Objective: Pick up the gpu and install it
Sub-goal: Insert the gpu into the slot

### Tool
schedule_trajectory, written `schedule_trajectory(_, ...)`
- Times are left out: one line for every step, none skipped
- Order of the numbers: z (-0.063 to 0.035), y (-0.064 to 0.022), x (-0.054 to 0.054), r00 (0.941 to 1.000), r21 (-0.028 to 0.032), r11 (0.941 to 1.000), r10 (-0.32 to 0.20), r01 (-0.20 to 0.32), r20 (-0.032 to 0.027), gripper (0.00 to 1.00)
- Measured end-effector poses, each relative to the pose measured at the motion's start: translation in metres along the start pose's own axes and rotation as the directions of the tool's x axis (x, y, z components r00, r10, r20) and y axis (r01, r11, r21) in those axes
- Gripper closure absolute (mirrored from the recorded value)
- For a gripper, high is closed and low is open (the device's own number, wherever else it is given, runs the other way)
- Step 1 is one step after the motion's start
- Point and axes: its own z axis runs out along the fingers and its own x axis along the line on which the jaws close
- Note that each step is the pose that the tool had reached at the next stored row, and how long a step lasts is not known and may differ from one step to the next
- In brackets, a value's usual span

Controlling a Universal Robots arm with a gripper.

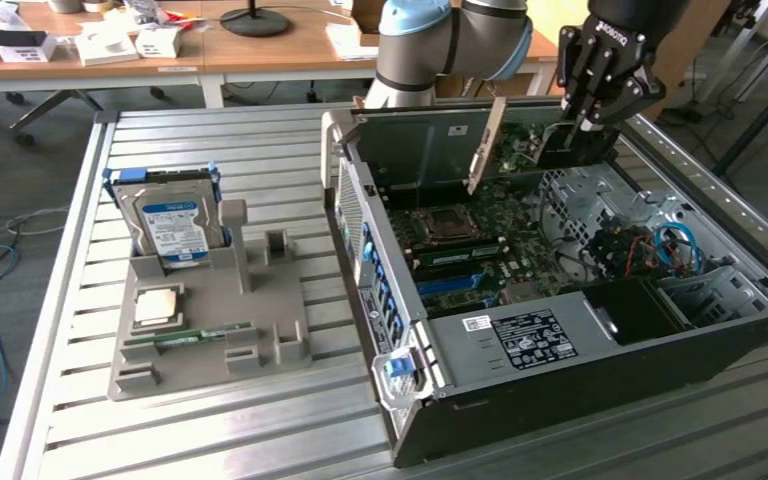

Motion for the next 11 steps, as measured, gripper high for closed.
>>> schedule_trajectory(0.0017, 0.0, 0.0, 1.0, 0.0, 1.0, 0.0, 0.0, 0.0, 0.74)
schedule_trajectory(0.0033, 0.0, 0.0, 1.0, 0.0, 1.0, 0.0, 0.0, 0.0, 0.74)
schedule_trajectory(0.0047, 0.0, 0.0, 1.0, 0.0, 1.0, 0.0, 0.0, -0.0001, 0.74)
schedule_trajectory(0.0062, 0.0, 0.0, 1.0, 0.0, 1.0, 0.0, 0.0, 0.0, 0.74)
schedule_trajectory(0.0073, 0.0, 0.0, 1.0, 0.0, 1.0, 0.0, 0.0, 0.0, 0.74)
schedule_trajectory(0.0084, 0.0, 0.0, 1.0, 0.0, 1.0, 0.0, 0.0, 0.0, 0.74)
schedule_trajectory(0.0093, 0.0, 0.0, 1.0, 0.0, 1.0, 0.0, 0.0, 0.0, 0.74)
schedule_trajectory(0.0102, 0.0, 0.0, 1.0, 0.0, 1.0, 0.0, 0.0, 0.0, 0.74)
schedule_trajectory(0.0111, 0.0, 0.0, 1.0, 0.0, 1.0, 0.0, 0.0, 0.0001, 0.74)
schedule_trajectory(0.0119, 0.0, 0.0, 1.0, 0.0, 1.0, 0.0, 0.0, 0.0, 0.74)
schedule_trajectory(0.0127, 0.0, 0.0, 1.0, 0.0, 1.0, 0.0, 0.0, -0.0001, 0.74)
